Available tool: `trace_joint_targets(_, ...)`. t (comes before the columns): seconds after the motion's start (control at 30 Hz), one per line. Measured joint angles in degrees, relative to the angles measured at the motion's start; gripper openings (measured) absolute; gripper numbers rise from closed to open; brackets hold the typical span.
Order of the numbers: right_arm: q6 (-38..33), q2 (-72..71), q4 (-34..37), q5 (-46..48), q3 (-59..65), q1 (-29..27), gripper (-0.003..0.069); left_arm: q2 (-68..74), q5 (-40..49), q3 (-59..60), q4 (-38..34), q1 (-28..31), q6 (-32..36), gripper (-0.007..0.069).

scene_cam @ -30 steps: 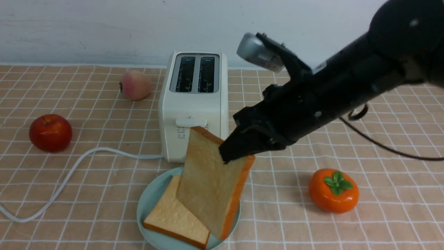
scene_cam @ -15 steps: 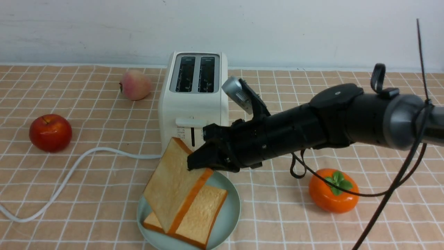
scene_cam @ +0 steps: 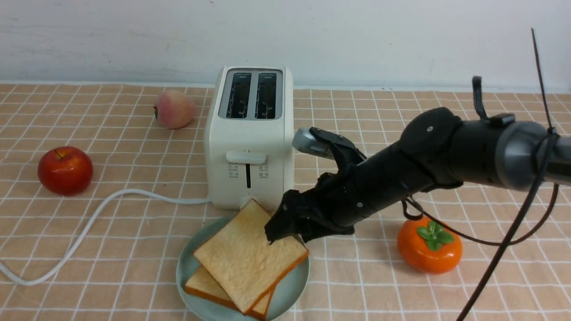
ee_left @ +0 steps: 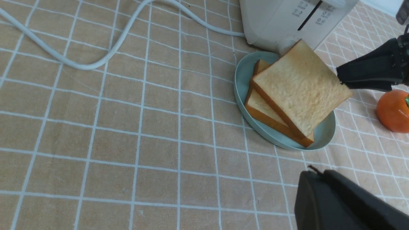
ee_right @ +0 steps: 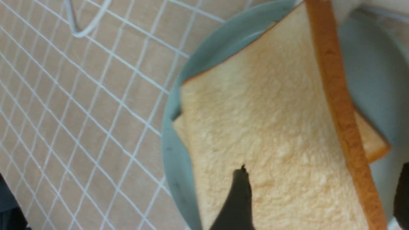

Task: Take toasted bread from bread machine on light coffee tablecloth place on plate.

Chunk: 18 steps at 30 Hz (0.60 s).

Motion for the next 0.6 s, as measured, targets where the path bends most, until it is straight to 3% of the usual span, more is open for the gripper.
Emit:
trace_joint_targets(0.1,3.0,-3.7,-1.6,3.0,0.0,-3.9,0.0622,0.0,-0.1,0.1,0.7,0.0,0.0,-0.0014)
trace_joint_targets(0.23,7.2,-10.6,-2.9,7.8,0.0,-9.8,0.0511,0.0,-0.1,0.1,1.1,0.0,0.0,-0.0014)
trace_joint_targets(0.33,9.2,-20.3,-7.0,12.5,0.0,-16.4,0.0231,0.0,-1.5,0.1,1.6,0.0,0.0,-0.0014)
trace_joint_targets(0.37,9.2,-21.5,-7.6,12.8,0.0,-17.2,0.0212,0.0,-1.7,0.2,1.6,0.0,0.0,-0.0014)
trace_joint_targets(0.43,9.3,-28.9,-12.0,15.2,0.0,-20.9,0.0044,0.0,-5.0,0.4,1.7,0.0,0.0,-0.0013)
trace_joint_targets(0.5,9.4,-35.9,-16.5,16.8,0.0,-23.7,-0.0008,0.0,-8.6,0.4,1.6,0.0,0.0,-0.0013)
trace_joint_targets(0.6,9.5,-44.2,-22.0,17.4,0.6,-26.4,-0.0011,0.0,-13.2,0.4,1.5,0.0,0.0,-0.0013)
